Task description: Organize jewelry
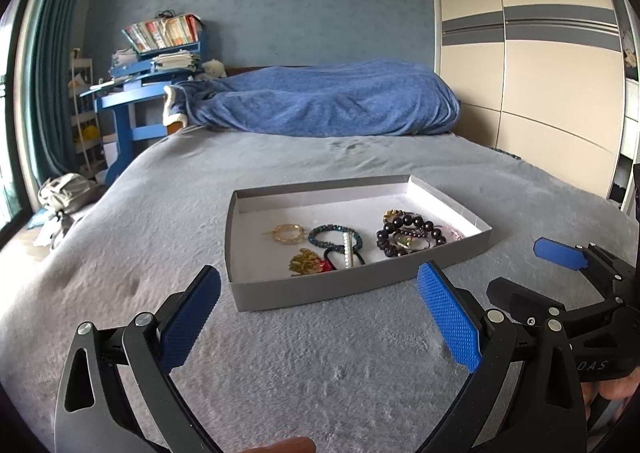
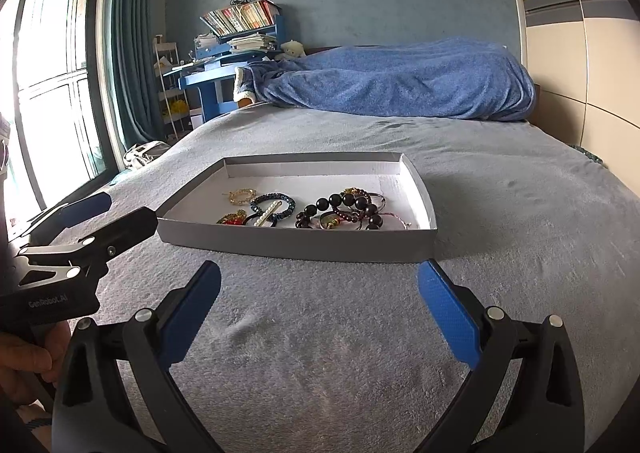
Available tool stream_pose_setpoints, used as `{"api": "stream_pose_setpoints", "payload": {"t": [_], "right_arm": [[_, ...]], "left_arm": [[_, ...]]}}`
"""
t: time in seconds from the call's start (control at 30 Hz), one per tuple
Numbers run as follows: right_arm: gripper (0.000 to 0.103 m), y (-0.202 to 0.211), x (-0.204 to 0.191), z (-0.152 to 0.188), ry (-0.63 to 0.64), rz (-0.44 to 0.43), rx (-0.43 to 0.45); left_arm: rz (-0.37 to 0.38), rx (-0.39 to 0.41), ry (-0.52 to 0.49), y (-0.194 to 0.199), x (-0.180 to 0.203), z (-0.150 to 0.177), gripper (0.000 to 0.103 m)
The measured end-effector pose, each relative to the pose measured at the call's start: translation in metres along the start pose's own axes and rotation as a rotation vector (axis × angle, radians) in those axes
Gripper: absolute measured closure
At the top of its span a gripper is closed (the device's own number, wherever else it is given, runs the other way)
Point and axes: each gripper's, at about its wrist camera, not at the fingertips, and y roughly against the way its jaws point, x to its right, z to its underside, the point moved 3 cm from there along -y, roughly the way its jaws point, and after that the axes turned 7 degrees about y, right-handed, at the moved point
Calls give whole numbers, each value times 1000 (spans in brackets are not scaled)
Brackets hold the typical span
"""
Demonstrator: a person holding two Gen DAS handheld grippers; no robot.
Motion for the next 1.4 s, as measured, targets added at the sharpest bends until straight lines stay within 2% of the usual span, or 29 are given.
{"api": "stream_pose_setpoints", "payload": {"t": [1.4], "right_arm": [[6,0,0,-1,0,0,-4]], "left_arm": [[3,-9,1,-4,0,1,5]]}}
